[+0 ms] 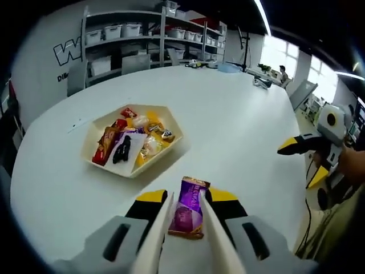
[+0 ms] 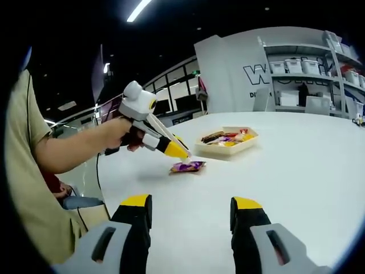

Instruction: Place the target food into the container with the food tongs after gripping and lifting it, then release it inside without dropping or visibly crushing the food.

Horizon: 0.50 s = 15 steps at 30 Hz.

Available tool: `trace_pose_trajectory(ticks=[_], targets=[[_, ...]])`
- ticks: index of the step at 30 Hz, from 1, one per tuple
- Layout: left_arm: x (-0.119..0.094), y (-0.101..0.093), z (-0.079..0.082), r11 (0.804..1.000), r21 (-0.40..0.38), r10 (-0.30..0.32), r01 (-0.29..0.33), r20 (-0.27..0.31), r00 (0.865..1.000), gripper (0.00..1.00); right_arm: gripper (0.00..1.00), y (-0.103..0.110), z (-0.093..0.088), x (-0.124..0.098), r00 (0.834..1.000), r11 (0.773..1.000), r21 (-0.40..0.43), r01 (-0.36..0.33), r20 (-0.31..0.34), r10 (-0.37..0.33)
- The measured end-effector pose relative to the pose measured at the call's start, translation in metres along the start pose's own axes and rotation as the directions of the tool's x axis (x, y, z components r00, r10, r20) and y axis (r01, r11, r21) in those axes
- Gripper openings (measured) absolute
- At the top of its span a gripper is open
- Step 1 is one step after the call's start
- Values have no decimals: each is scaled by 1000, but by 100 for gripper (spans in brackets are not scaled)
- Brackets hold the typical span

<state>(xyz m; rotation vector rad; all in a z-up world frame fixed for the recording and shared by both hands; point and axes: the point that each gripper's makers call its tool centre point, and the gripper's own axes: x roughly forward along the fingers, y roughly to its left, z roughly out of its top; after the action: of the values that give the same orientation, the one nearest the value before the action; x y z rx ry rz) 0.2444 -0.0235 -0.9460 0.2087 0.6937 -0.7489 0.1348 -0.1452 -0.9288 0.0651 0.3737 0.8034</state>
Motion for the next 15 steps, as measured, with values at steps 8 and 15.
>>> trace_pose_trajectory(ticks=[8, 15], targets=[[6, -1, -6, 999, 37, 14, -14, -24, 1000, 25, 53, -3, 1, -2, 1000, 1000, -1, 5, 1, -5], [10, -4, -12, 999, 48, 3, -1, -40, 999, 24, 53, -2, 2, -1, 1000, 1000, -2, 2, 2, -2]])
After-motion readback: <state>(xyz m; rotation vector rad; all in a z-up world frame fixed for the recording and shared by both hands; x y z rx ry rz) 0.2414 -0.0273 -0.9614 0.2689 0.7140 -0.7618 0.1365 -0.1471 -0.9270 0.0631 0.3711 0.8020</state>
